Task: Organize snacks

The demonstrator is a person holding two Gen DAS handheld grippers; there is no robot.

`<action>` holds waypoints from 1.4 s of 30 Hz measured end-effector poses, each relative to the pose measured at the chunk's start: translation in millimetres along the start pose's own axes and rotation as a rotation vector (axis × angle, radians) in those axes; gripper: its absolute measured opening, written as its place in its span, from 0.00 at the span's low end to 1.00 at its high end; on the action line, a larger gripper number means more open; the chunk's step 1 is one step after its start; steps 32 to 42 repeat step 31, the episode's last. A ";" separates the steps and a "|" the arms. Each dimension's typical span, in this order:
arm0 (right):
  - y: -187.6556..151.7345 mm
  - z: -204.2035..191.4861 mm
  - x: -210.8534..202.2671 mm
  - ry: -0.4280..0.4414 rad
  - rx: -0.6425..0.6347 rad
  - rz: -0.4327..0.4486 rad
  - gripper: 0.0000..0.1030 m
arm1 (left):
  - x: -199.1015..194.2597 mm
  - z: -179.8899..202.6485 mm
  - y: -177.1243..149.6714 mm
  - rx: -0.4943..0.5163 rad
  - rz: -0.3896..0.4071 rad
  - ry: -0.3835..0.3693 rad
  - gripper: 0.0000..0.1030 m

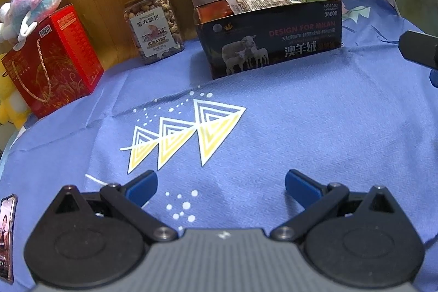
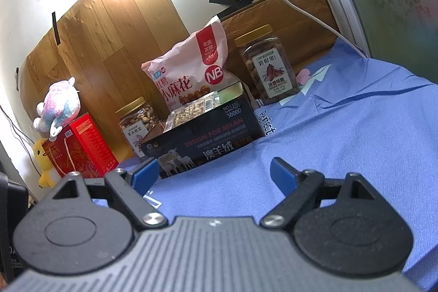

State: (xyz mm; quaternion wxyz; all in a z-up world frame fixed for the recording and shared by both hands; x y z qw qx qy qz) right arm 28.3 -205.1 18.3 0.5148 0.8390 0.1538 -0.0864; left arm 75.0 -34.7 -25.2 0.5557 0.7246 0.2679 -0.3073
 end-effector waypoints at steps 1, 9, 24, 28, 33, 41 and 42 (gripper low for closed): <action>0.0 0.1 0.2 0.000 0.001 0.000 0.88 | 0.5 0.0 0.1 -0.001 -0.002 -0.003 1.00; 0.1 0.0 0.3 0.000 0.000 0.000 0.88 | 1.8 0.5 0.2 -0.003 -0.011 -0.012 1.00; -0.6 0.8 1.6 -0.002 0.004 -0.003 0.88 | 4.0 0.2 -0.2 -0.006 -0.016 -0.015 1.00; -1.9 0.4 2.2 -0.004 0.004 -0.001 0.88 | 2.1 0.2 0.5 -0.008 -0.002 -0.019 1.00; -2.1 0.5 2.3 -0.003 0.004 -0.002 0.88 | -1.4 0.0 2.4 -0.012 0.017 -0.024 1.00; -2.1 0.5 2.3 -0.003 0.004 -0.002 0.88 | -1.4 0.0 2.4 -0.012 0.017 -0.024 1.00; -2.1 0.5 2.3 -0.003 0.004 -0.002 0.88 | -1.4 0.0 2.4 -0.012 0.017 -0.024 1.00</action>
Point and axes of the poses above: each gripper's, at about its wrist camera, not at the fingertips, and x roughly the way its jaws point, z to its right, y to its top, the point moved 6 cm from there along x, roughly the way its jaws point, and after that the axes turned 1 degree about -y, right-handed, at the moved point
